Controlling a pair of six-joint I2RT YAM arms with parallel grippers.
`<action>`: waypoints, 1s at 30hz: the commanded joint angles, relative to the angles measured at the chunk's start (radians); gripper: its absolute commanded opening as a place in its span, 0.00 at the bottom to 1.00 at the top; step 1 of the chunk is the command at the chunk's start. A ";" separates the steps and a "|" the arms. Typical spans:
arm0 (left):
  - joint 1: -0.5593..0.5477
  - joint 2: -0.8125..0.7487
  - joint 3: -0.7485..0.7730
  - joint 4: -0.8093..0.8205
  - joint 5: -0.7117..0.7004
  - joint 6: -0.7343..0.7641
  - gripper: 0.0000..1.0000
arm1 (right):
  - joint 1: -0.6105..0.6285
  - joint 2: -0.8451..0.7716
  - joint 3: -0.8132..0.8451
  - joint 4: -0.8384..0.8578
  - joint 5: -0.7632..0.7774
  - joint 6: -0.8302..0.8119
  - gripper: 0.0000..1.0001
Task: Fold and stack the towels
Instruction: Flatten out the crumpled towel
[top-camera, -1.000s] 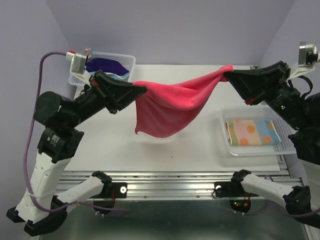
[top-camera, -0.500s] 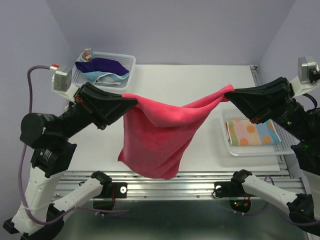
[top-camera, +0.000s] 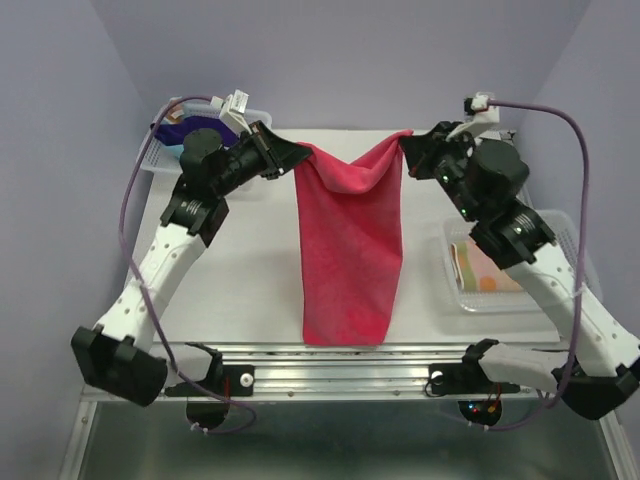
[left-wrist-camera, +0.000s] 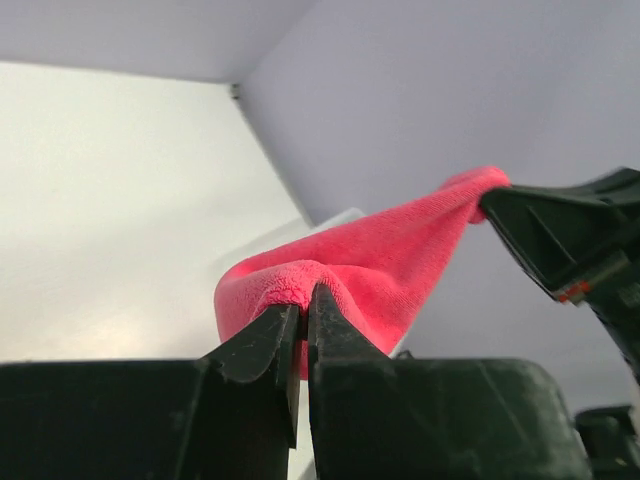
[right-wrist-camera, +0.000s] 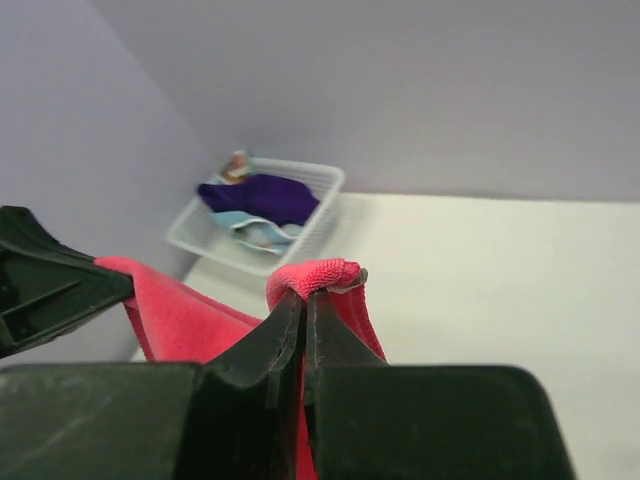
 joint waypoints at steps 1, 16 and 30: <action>0.116 0.163 -0.003 0.155 0.071 0.005 0.00 | -0.008 0.121 -0.023 0.165 0.250 -0.125 0.01; 0.212 0.757 0.546 0.139 0.302 0.058 0.00 | -0.302 0.495 0.129 0.415 -0.069 -0.136 0.01; 0.064 0.100 0.195 0.173 0.234 0.012 0.00 | -0.302 0.057 0.173 0.047 -0.351 0.022 0.01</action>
